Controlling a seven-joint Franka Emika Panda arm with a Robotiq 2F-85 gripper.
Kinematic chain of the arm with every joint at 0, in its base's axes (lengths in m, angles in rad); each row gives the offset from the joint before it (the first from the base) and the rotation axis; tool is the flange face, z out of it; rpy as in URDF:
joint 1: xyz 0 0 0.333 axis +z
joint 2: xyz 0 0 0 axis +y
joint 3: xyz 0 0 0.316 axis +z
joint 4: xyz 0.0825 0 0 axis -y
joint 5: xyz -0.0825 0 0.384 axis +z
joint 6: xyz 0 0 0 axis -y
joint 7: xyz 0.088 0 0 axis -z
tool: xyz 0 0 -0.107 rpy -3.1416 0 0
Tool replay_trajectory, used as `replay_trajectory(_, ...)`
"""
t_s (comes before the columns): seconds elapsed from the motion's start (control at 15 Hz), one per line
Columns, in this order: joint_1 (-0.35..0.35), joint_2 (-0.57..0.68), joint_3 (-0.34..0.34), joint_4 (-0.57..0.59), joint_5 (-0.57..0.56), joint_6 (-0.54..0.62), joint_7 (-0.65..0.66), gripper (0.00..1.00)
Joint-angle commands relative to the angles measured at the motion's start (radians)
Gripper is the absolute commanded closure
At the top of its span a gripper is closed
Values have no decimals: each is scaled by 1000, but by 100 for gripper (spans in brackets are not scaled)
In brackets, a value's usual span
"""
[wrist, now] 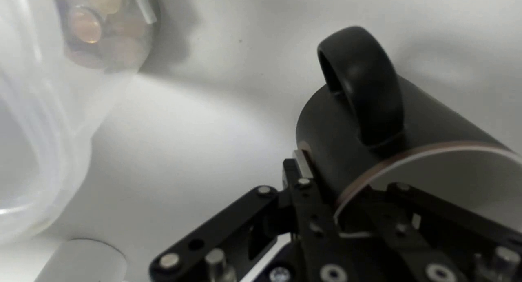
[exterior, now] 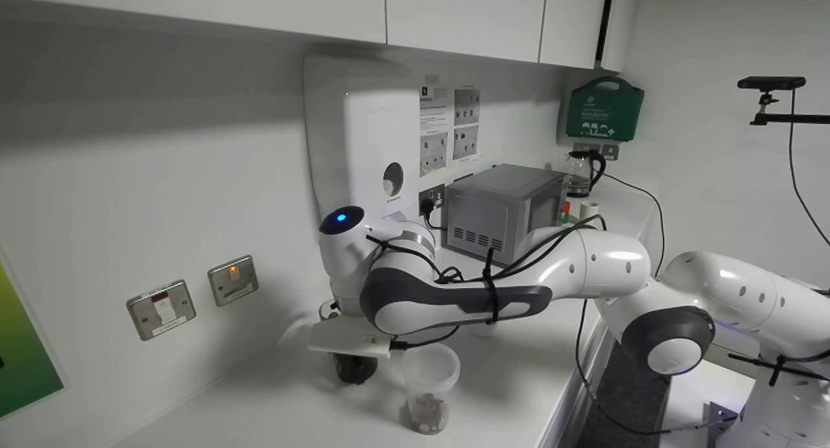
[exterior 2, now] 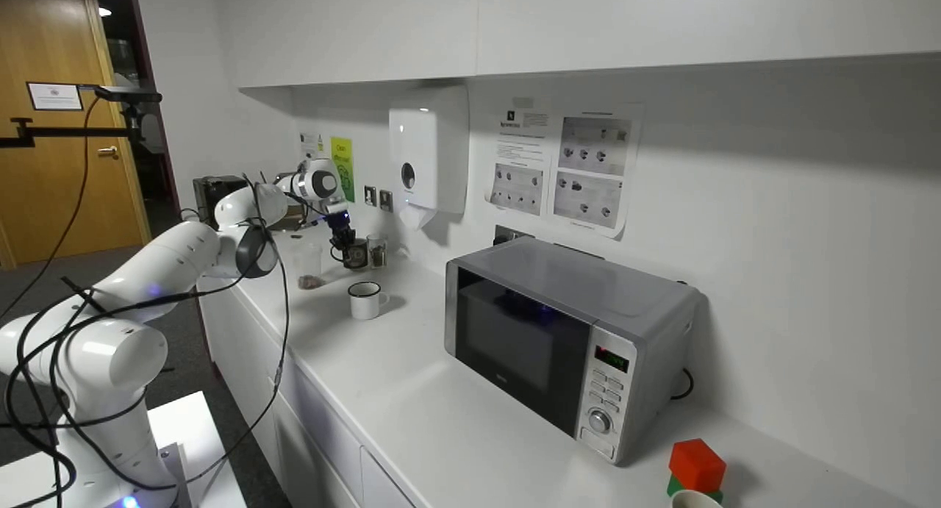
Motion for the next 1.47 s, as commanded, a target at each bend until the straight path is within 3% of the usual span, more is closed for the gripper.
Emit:
replay_trajectory(0.0, -21, 5, 20, 0, 30, 52, -57, 98)
replay_trajectory(0.27, -25, 15, 22, 0, 35, 69, -82, 98)
replay_trajectory(0.33, -26, 15, 22, 0, 36, 68, -83, 66)
replay_trajectory(0.4, -27, 14, 21, 0, 35, 68, -80, 65)
replay_trajectory(1.0, -19, -8, 11, 3, 29, 114, -24, 1)
replay_trajectory(1.4, -20, -30, 10, 5, 30, 136, 35, 0)
